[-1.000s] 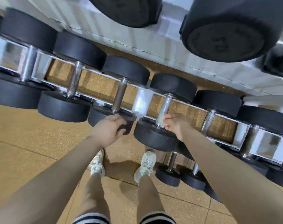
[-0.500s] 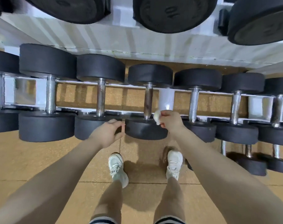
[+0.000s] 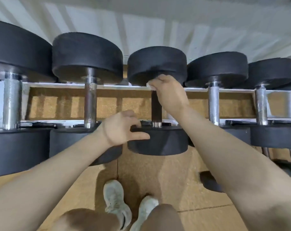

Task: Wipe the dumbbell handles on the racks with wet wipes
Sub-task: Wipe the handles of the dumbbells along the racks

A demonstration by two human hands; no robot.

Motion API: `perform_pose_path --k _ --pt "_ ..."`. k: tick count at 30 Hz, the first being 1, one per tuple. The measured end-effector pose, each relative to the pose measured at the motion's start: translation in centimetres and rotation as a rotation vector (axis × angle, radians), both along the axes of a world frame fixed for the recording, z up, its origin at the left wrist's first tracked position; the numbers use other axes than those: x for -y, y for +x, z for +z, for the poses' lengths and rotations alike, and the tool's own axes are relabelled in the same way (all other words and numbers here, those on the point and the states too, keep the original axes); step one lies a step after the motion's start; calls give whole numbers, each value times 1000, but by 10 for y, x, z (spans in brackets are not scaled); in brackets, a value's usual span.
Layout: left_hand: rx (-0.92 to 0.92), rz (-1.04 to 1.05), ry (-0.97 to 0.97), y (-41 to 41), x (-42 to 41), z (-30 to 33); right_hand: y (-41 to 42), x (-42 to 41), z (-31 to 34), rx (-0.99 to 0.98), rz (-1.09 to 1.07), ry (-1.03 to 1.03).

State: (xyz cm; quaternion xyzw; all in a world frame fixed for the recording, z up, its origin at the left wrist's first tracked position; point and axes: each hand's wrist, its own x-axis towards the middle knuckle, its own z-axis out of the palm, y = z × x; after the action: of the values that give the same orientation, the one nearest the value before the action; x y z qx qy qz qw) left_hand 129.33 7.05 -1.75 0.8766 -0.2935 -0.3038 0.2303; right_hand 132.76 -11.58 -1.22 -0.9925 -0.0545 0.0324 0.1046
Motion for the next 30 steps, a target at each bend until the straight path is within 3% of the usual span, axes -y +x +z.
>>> perform_pose_path --k 2,6,10,14,16,18,19,21,23,26,28,30 --pt "11 -33 -26 4 3 -5 2 0 -14 -14 58 -60" --pt "-2 -46 29 2 7 -11 0 2 -34 -110 52 15" --pt "67 46 -45 -6 6 -10 -25 14 -20 -308 264 -111" --pt "168 38 -50 -16 6 -13 -39 29 -7 -399 383 -12" --pt "189 32 -38 -16 5 -14 -27 27 -4 -255 302 50" --pt "177 59 -67 -17 4 -16 -9 22 1 35 118 121" --pt "169 74 -85 -17 3 -17 -1 20 1 131 68 105" --pt "183 66 -85 -17 3 -19 7 21 -5 160 167 -95" --pt "198 54 -70 -17 3 -19 7 27 -15 64 319 -229" --pt "157 96 -80 -18 3 -15 -9 34 -21 4 304 -38" --pt "151 110 -89 -18 3 -14 -28 38 -20 -175 345 83" --pt "165 114 -102 -19 4 -15 -44 41 -16 -425 427 45"
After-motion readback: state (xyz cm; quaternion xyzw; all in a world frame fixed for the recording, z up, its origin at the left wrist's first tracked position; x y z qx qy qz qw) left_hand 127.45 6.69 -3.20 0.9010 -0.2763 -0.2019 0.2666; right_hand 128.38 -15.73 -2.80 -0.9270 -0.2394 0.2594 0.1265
